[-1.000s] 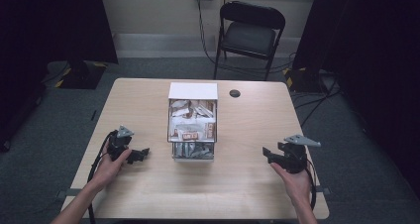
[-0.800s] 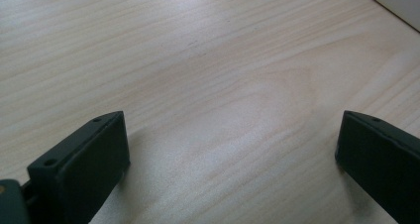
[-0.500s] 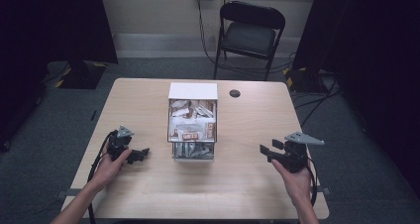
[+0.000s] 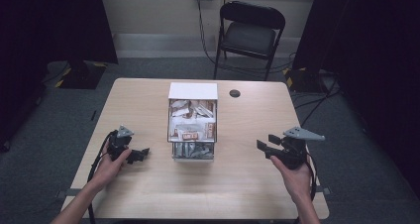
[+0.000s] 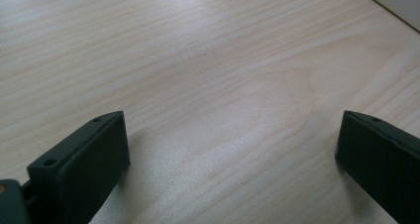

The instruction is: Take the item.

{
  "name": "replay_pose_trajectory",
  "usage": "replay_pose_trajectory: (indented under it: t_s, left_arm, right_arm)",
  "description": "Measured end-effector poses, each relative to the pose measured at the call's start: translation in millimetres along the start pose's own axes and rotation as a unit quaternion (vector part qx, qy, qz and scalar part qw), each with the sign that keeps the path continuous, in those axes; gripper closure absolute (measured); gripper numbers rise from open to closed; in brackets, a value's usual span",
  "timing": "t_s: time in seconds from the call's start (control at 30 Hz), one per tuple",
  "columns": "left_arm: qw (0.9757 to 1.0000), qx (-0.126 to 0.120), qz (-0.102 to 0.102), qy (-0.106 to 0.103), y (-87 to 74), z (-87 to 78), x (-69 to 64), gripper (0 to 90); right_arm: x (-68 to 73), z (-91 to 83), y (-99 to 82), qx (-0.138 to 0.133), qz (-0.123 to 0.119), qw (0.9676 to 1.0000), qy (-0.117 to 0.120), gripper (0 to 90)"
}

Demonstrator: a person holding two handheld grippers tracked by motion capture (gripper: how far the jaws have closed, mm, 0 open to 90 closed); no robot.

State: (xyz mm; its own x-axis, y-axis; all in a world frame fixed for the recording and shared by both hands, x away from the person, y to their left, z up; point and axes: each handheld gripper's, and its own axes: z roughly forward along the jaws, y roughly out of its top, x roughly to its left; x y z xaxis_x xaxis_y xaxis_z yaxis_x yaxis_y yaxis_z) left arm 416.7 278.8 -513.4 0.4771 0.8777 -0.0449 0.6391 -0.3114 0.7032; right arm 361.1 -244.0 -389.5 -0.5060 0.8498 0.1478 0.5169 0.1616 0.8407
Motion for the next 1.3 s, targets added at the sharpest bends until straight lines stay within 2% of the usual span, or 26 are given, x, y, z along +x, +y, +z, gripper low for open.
replay_pose_trajectory:
  t_s: [0.23,0.4,0.5,0.53,0.67,0.77,0.87,1.13,1.2,1.3]
  left_arm:
    - [1.0000,0.000,0.000,0.000,0.0,0.0,0.0,0.0]
    - [1.0000,0.000,0.000,0.000,0.0,0.0,0.0,0.0]
    - [1.0000,0.000,0.000,0.000,0.0,0.0,0.0,0.0]
    - [1.0000,0.000,0.001,0.001,0.1,-0.1,0.1,0.0]
    - [1.0000,0.000,0.001,0.001,0.1,-0.1,0.2,0.0]
    - [1.0000,-0.002,-0.002,0.000,0.0,0.2,-0.3,0.0]
    - [1.0000,-0.002,-0.003,0.000,-0.1,0.3,-0.4,0.0]
    - [1.0000,0.000,0.000,0.000,0.0,0.0,0.0,0.0]
    - [1.0000,0.000,0.000,0.000,0.0,0.0,0.0,0.0]
    - [1.0000,0.000,0.000,0.000,0.0,0.0,0.0,0.0]
  right_arm:
    - [8.5,-4.6,17.1,-0.022,-0.007,0.9996,0.016,46.6]
    - [13.6,-7.2,25.6,-0.026,-0.024,0.9992,0.017,48.8]
    - [15.8,-8.5,31.0,-0.030,-0.030,0.9986,0.031,50.0]
    - [18.7,-9.5,36.0,-0.028,-0.036,0.9986,0.029,50.0]
    - [22.0,-11.4,42.4,-0.033,-0.035,0.9982,0.036,50.1]
    - [25.1,-13.2,51.2,-0.038,-0.028,0.9973,0.057,50.2]
    - [29.9,-14.2,61.0,-0.037,-0.032,0.9963,0.071,46.8]
    - [39.7,-14.9,75.2,-0.044,-0.044,0.9951,0.078,43.3]
    - [41.1,-15.6,79.3,-0.049,-0.045,0.9939,0.088,41.0]
    - [41.5,-16.9,81.4,-0.054,-0.046,0.9933,0.090,39.4]
